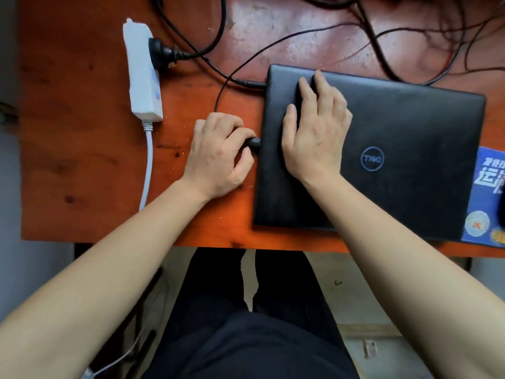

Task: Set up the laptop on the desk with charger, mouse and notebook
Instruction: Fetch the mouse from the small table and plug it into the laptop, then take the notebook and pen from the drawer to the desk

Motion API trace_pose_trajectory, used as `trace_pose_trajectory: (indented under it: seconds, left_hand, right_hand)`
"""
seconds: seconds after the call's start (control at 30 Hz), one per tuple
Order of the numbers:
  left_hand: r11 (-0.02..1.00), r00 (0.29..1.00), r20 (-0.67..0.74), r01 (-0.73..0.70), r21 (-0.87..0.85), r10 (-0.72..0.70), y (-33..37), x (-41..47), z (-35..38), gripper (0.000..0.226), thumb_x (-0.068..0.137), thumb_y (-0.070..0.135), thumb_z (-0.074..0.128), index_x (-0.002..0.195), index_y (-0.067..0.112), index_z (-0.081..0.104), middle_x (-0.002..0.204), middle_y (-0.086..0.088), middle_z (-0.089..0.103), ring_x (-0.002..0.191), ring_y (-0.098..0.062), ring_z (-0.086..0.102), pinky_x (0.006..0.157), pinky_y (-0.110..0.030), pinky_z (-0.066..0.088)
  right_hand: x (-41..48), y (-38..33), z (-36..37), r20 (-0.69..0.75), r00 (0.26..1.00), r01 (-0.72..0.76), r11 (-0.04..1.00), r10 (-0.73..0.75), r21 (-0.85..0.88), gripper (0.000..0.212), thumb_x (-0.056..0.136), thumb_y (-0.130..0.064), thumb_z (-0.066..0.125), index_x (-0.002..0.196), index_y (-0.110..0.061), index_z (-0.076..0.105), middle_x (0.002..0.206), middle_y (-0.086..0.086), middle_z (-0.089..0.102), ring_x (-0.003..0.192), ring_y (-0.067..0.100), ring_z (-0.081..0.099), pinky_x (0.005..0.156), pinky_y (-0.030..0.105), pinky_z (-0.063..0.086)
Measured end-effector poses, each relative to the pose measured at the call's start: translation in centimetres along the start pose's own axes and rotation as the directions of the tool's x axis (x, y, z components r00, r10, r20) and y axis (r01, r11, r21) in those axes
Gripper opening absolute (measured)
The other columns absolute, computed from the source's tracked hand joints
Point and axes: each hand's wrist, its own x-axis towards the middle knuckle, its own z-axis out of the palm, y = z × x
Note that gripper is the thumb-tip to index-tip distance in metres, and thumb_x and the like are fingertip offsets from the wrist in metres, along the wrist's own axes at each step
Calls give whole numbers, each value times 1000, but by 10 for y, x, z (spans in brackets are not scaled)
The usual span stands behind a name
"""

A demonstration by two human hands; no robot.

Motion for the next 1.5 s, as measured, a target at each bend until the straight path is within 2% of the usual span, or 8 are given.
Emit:
trace_pose_trajectory:
  seconds: [0.17,0.3,0.43,0.7,0.9,1.23,1.33,1.5]
  left_hand:
    - [996,984,159,70,60,-79,16,-3,-16,37,88,28,52,116,10,67,113,-10,61,106,-31,54,82,-44,43]
    - [976,931,328,104,190,-163,26,13,-57,45,100,33,44,138,11,52,145,-12,46,132,-32,40,92,-50,48]
    - [932,954,142,212,294,-262,34,39,-127,51,102,40,40,146,16,45,156,-13,35,144,-31,28,109,-52,35]
    - [861,922,-307,343,375,-234,67,107,-305,59,100,48,38,152,20,36,162,-17,24,148,-36,19,115,-63,18]
    - [782,730,-657,516,350,-188,121,95,-421,64,97,51,32,150,17,39,159,-19,29,145,-39,27,113,-61,25]
    - [421,533,-750,828,369,-391,200,-60,-437,66,98,53,28,152,16,34,160,-22,25,144,-41,27,110,-63,29]
    - [247,395,-757,918,309,-521,227,-144,-435,69,99,56,19,155,17,26,163,-20,17,148,-38,18,113,-64,25]
    - [-133,23,-837,985,114,-546,293,-298,-445,71,97,56,19,156,17,20,165,-18,10,150,-37,12,114,-62,22]
  right_hand:
    - [-2,2,-9,177,984,7,1000,-5,-6,51,103,-32,43,148,-9,45,158,15,36,140,35,37,110,47,28]
    - [5,3,-43,384,917,111,994,-109,18,54,104,-28,40,154,-9,32,164,22,14,147,38,24,115,50,28]
    - [17,8,-103,243,961,141,990,-130,-26,58,103,-38,44,153,-11,35,164,22,14,151,37,17,119,50,20]
    - [117,-3,-246,-146,967,200,978,-207,-57,75,94,-61,36,155,-18,32,166,19,11,152,38,12,120,56,13]
    - [188,-50,-342,-309,859,421,907,-409,-28,83,93,-68,33,159,-20,19,167,16,0,154,34,4,122,54,6]
    - [154,-148,-332,-301,698,712,675,-650,193,89,91,-61,52,158,-15,17,166,21,4,153,35,6,123,54,12]
    - [102,-202,-315,-254,633,770,561,-731,305,90,91,-60,56,158,-14,18,166,22,5,153,35,7,122,55,13]
    - [-29,-302,-327,-248,375,877,255,-893,406,90,91,-66,48,159,-18,15,167,19,0,154,33,4,123,53,9]
